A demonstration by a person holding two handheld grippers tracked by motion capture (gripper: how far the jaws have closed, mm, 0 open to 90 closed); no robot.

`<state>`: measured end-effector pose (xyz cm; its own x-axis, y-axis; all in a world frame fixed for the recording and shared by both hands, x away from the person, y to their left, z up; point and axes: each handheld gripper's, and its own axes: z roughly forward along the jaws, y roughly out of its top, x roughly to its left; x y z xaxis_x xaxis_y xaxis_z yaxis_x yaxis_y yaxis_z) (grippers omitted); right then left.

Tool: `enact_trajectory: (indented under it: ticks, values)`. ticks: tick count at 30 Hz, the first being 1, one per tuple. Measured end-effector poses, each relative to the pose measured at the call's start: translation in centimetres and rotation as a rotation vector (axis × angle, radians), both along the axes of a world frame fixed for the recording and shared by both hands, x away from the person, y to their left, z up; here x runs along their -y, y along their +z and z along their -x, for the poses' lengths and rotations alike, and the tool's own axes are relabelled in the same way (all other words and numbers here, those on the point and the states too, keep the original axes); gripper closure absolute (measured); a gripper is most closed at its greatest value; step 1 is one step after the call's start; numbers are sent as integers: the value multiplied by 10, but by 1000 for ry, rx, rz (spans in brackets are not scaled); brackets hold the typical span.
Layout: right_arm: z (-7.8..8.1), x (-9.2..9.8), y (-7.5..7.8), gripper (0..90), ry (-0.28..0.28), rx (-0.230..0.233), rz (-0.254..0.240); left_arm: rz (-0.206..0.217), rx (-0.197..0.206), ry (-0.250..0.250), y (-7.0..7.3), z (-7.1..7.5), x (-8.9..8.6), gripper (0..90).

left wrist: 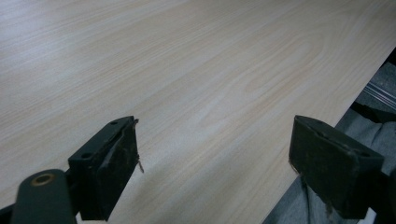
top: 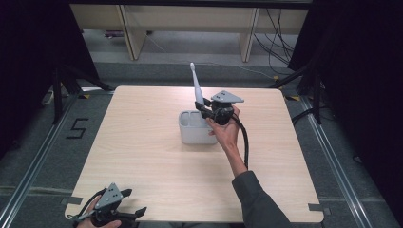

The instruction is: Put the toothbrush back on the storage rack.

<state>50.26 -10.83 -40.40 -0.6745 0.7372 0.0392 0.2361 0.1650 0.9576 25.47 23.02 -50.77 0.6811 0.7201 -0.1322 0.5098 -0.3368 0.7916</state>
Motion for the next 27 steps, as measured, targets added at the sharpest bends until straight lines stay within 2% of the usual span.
enact_trajectory:
  ticks: [3,5,7,8,9,10,13,14,16,18,20,21,27]
  values:
    - [0,-1,-1,666,-9,3,11,5,3,-1,0,0,0,150]
    - [0,-2,-2,666,-4,-13,3,4,4,-3,0,0,0,150]
    - [-1,-2,-3,666,-9,11,20,4,3,-3,0,0,0,150]
    - [-1,-2,-4,666,-2,0,20,-3,-1,-3,0,0,0,150]
    - [-1,-3,-5,666,5,8,25,-2,0,-3,0,0,0,150]
    - [0,-3,-6,665,-7,-17,17,0,1,-3,0,0,0,150]
    - [0,-4,-8,665,-10,-25,27,3,4,-5,0,0,0,150]
    - [0,-4,-9,666,-11,-11,35,-11,0,-8,0,0,0,150]
    - [1,-4,-10,665,-10,-37,43,-3,4,-8,0,0,0,150]
    - [0,-6,-12,665,-5,-42,48,-3,4,-8,0,0,0,150]
    - [0,-5,-13,665,-6,-36,83,-3,3,-8,0,0,0,150]
    - [0,-5,-13,665,-6,-36,83,-3,3,-8,0,0,0,150]
    - [0,-7,-16,664,7,-71,108,-2,5,-11,0,0,0,150]
